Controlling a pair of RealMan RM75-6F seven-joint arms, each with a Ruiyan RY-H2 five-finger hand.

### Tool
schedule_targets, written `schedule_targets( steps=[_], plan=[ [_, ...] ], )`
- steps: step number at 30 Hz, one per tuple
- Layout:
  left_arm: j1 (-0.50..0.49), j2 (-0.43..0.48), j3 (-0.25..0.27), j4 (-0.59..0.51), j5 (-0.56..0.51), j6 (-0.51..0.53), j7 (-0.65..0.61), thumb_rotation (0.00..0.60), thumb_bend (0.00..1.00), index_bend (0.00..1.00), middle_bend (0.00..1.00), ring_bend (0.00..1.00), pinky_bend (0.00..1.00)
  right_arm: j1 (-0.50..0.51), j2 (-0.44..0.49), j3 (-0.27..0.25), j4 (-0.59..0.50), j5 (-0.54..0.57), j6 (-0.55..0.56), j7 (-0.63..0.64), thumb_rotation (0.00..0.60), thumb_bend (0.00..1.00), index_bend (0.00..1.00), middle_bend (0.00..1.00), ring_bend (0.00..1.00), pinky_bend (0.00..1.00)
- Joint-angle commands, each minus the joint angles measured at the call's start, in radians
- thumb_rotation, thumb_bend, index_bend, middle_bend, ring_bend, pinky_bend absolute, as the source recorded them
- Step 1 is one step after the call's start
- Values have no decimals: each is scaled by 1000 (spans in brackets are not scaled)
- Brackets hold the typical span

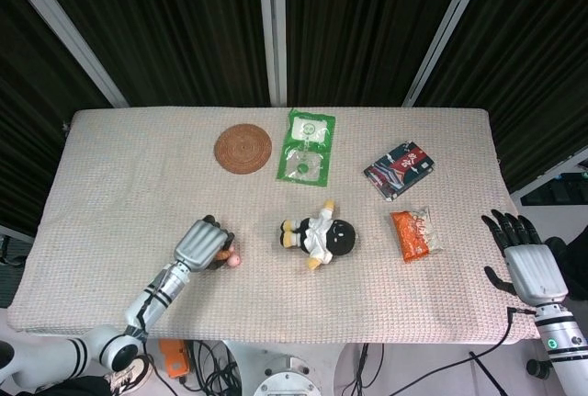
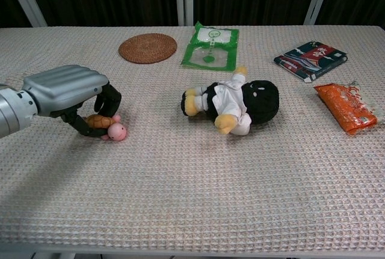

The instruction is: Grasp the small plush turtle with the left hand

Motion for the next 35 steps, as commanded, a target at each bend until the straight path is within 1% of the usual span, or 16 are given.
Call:
schedule_targets(
  steps=[1, 2, 3, 4, 5, 8, 12, 14, 16, 18, 20, 21, 24, 28, 32, 35],
  plan=[
    [-11, 47, 9, -48, -16, -52, -12, 600, 172, 381, 406, 192, 210, 1, 1, 2, -1, 4, -4, 1, 600, 243, 0, 0, 0, 0],
    [-11, 58, 7, -61, -12, -49, -21, 600, 148, 216, 229, 88, 160, 2, 3, 4, -2, 6, -3, 1, 600, 243, 0, 0, 0, 0],
    [-8, 63, 5, -67, 2, -32, -33, 600, 138, 127, 114, 32, 129, 2, 5, 6, -4, 7, 0, 2, 600, 243, 0, 0, 0, 0],
    [0, 67, 5, -67, 28, 1, -50, 600, 132, 77, 32, 2, 101, 1, 8, 10, -7, 7, 6, 2, 600, 243, 0, 0, 0, 0],
    [7, 70, 6, -66, 44, 26, -58, 600, 127, 60, 1, 0, 73, 0, 11, 12, -10, 6, 11, 3, 600, 243, 0, 0, 0, 0],
    [36, 93, 4, -89, 62, 92, -55, 600, 125, 50, 0, 0, 4, -3, 19, 10, -17, 3, 17, 2, 600, 242, 0, 0, 0, 0],
    [87, 161, 10, -176, 54, 168, -13, 600, 124, 50, 0, 0, 0, -6, 23, 6, -23, -1, 18, 4, 600, 242, 0, 0, 0, 0],
    [124, 208, 20, -222, 64, 223, -10, 600, 124, 50, 0, 0, 0, -6, 26, 7, -31, -6, 23, 3, 600, 243, 0, 0, 0, 0],
    [171, 256, 37, -249, 90, 296, -26, 600, 124, 50, 0, 0, 0, -4, 29, 9, -41, -10, 26, 0, 600, 243, 0, 0, 0, 0],
    [220, 290, 58, -254, 128, 373, -77, 600, 124, 50, 0, 0, 0, -2, 28, 10, -46, -12, 26, -5, 600, 243, 0, 0, 0, 0],
    [285, 312, 88, -220, 192, 482, -187, 600, 125, 51, 0, 0, 0, 1, 23, 11, -48, -10, 21, -9, 600, 243, 0, 0, 0, 0],
    [323, 319, 105, -183, 216, 539, -244, 600, 125, 51, 0, 0, 0, 3, 19, 10, -48, -7, 15, -13, 600, 243, 0, 0, 0, 0],
    [402, 331, 136, -98, 224, 622, -339, 600, 125, 52, 0, 0, 0, 8, 9, 7, -49, -5, 2, -31, 600, 243, 0, 0, 0, 0],
    [460, 338, 147, -31, 202, 648, -409, 600, 127, 53, 0, 0, 0, 13, -4, 3, -54, -8, -8, -53, 600, 243, 0, 0, 0, 0],
    [482, 325, 139, 17, 200, 654, -442, 600, 142, 54, 0, 0, 0, 16, -16, -2, -54, -8, -17, -71, 600, 243, 0, 0, 0, 0],
    [490, 318, 132, 31, 214, 664, -446, 600, 141, 54, 0, 0, 0, 14, -19, -5, -57, -11, -14, -81, 600, 243, 0, 0, 0, 0]
  ],
)
